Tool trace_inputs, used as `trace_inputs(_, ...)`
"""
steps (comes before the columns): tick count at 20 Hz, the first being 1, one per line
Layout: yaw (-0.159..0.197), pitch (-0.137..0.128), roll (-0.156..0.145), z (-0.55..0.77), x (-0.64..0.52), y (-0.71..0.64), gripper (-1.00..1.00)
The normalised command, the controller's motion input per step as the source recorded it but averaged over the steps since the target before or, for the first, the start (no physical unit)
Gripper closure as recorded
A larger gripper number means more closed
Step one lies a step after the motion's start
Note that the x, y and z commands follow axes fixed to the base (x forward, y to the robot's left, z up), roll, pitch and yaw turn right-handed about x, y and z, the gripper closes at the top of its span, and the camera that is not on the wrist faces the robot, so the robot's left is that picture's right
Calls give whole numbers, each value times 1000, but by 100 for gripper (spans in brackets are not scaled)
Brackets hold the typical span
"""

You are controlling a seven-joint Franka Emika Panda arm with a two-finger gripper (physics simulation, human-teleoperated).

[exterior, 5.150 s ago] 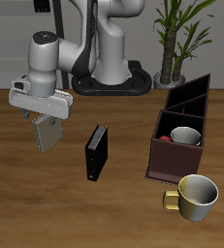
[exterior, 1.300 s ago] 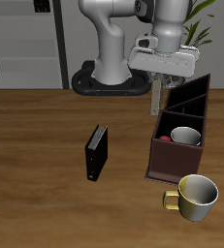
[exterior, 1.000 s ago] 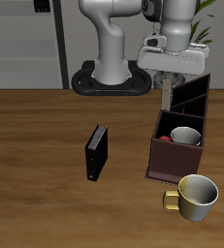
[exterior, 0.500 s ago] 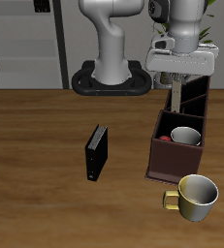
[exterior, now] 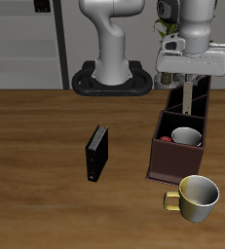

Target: Place the red mug into the left desk caddy's right compartment and place the yellow book into the left desk caddy's back compartment

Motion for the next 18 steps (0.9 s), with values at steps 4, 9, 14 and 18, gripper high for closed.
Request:
trace_inputs(4,-18,15,13,6,153,157,100)
trace_inputs(9,-16,-3,12,17,120,121,100)
trace_inputs(14,-15,19,-1,-99,104,69,100)
trace_inputs(18,-10,15,16,-114,5,74,100)
